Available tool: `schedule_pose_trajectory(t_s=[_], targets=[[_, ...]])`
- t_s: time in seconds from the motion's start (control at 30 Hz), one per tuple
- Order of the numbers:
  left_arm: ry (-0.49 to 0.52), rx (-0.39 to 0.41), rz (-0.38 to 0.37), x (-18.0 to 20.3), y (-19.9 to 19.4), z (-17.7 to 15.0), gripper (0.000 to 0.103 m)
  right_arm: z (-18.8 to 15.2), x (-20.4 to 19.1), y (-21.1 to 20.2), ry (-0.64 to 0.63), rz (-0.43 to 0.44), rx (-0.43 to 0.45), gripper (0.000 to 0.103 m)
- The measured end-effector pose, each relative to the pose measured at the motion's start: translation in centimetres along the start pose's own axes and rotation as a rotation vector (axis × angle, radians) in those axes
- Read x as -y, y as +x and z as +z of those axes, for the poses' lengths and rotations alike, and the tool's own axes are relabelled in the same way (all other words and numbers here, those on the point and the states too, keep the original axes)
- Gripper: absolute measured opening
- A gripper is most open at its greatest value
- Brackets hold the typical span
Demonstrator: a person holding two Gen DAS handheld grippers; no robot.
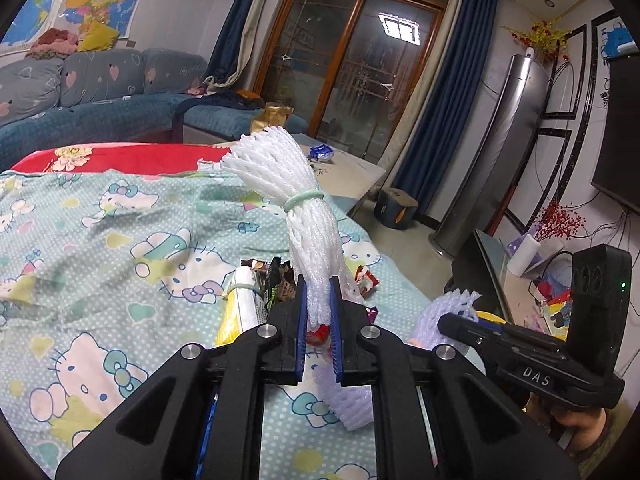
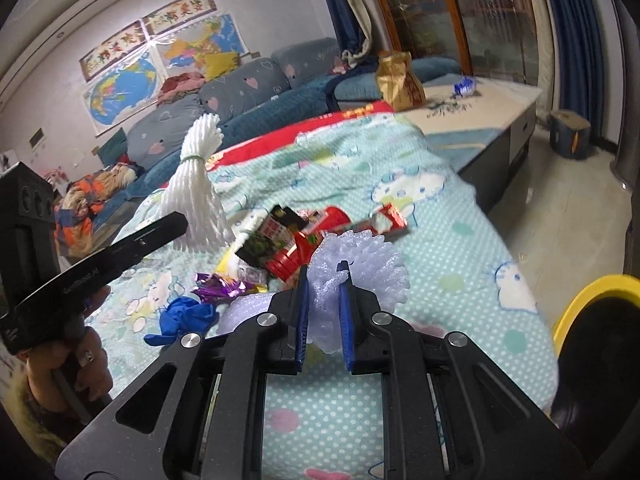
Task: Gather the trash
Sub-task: 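Carry both foam nets over the yellow bin and open both grippers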
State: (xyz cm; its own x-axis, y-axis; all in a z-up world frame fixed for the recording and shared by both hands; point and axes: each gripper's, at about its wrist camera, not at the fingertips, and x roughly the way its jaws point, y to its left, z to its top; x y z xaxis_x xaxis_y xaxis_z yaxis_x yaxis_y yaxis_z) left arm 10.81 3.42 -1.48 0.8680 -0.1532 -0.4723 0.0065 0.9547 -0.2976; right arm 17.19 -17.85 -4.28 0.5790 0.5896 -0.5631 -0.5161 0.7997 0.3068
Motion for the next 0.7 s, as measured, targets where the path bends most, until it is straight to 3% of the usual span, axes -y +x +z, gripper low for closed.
schedule_pose_trajectory(t_s=[0.33,0.7], targets=[[0.031,0.022,-0.040,1.4,-1.3,0.5,0.010,1.3,-0.1,-3.2,-0.043,-0.043,0.078,0.009],[0.072,0.026,-0.089,3.4,-1.7,0.3,0.010,2.2,2.8,-6.5,-0.006,-0.115,0.154,0.009]])
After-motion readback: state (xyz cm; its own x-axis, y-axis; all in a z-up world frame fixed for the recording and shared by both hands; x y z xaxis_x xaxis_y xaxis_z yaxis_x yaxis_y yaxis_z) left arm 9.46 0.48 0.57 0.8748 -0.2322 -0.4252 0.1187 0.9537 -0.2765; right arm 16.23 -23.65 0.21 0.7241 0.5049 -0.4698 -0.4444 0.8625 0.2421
